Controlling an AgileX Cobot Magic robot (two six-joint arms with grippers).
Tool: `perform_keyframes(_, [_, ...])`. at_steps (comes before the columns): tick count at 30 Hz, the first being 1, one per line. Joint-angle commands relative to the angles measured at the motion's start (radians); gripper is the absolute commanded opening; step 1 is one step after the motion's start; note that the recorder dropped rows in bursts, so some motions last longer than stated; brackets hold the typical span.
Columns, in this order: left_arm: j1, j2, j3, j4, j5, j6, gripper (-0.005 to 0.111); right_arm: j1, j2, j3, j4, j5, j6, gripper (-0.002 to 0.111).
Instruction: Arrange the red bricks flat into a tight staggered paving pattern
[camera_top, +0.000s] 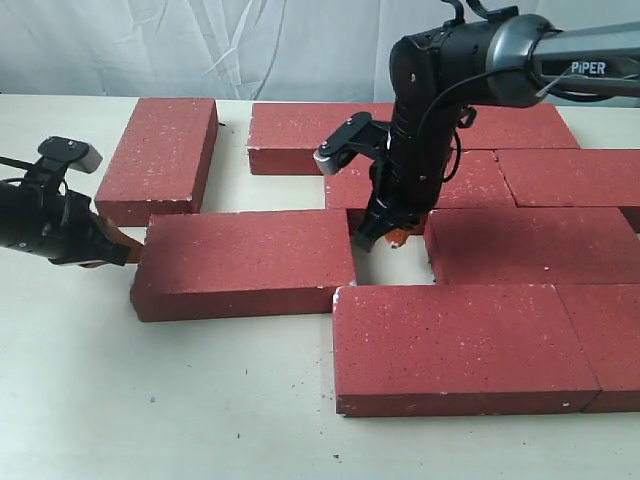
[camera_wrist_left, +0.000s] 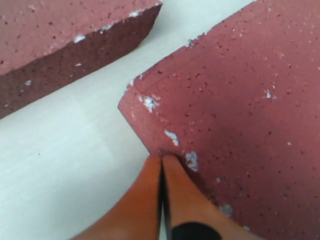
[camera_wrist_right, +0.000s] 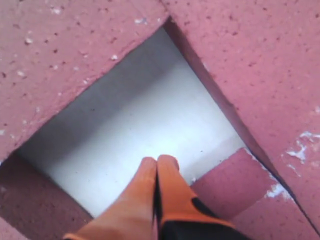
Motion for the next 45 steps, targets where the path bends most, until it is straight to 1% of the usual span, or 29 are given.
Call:
perform_keyframes(1, [-0.025,-0.01,-0.002,-0.04,0.005,0.039,0.0,-0.005,-0.05,-0.002,-0.01,-0.026,0.016,-0.001])
perform_keyframes(5, [-0.059,-0.01,-0.002,-0.047,0.001,0.039,0.0,-0.005,-0.096,-0.002,0.12,-0.087,-0.007,-0.001])
perform_keyframes(7, [-0.072,-0.01,-0.002,-0.051,-0.017,0.039,0.0,-0.005,-0.116,-0.002,0.13,-0.088,-0.032,-0.001])
perform_keyframes(12, [-0.096,-0.01,-0.002,-0.061,-0.037,0.039,0.0,-0.005,-0.139,-0.002,0.021,-0.074,-0.004,-0.001])
perform_keyframes(15, [-0.118,-0.01,-0.002,-0.079,-0.065,0.039,0.0,-0.009,-0.159,0.012,-0.079,-0.114,0.095,-0.001])
perform_keyframes(17, [-0.136,-0.01,-0.002,-0.096,-0.097,0.039,0.0,-0.02,-0.189,0.06,-0.134,-0.193,0.169,-0.001])
perform_keyframes(19, [-0.154,-0.01,-0.002,-0.106,-0.12,0.042,0.0,-0.036,-0.223,0.118,-0.157,-0.266,0.199,-0.001])
perform_keyframes(21, [-0.171,-0.01,-0.003,-0.115,-0.13,0.042,0.0,-0.057,-0.275,0.206,-0.144,-0.328,0.199,-0.001])
perform_keyframes(22, [-0.193,-0.01,-0.008,-0.119,-0.13,0.042,0.0,-0.066,-0.328,0.296,-0.129,-0.384,0.199,-0.001])
perform_keyframes(23, [-0.202,-0.008,-0.013,-0.122,-0.13,0.042,0.0,-0.068,-0.353,0.339,-0.126,-0.411,0.199,-0.001])
perform_keyframes(26, [-0.234,0.002,-0.023,-0.131,-0.13,0.042,0.0,-0.068,-0.411,0.433,-0.125,-0.504,0.199,-0.001])
perform_keyframes(27, [-0.253,0.021,-0.031,-0.149,-0.13,0.042,0.0,-0.068,-0.436,0.479,-0.125,-0.565,0.197,-0.001])
perform_keyframes(28, [-0.261,0.03,-0.035,-0.153,-0.13,0.042,0.0,-0.068,-0.44,0.492,-0.127,-0.591,0.195,-0.001])
perform_keyframes(31, [-0.288,0.055,-0.055,-0.153,-0.135,0.04,0.0,-0.068,-0.445,0.507,-0.168,-0.632,0.188,-0.001])
perform_keyframes(38, [-0.369,0.065,-0.075,-0.167,-0.15,0.04,0.0,-0.068,-0.445,0.507,-0.168,-0.641,0.188,-0.001])
perform_keyframes(42, [-0.39,0.067,-0.084,-0.173,-0.154,0.04,0.0,-0.068,-0.445,0.507,-0.168,-0.641,0.188,-0.001])
perform_keyframes(45, [-0.39,0.073,-0.084,-0.185,-0.152,0.04,0.0,-0.068,-0.445,0.507,-0.167,-0.649,0.188,-0.001])
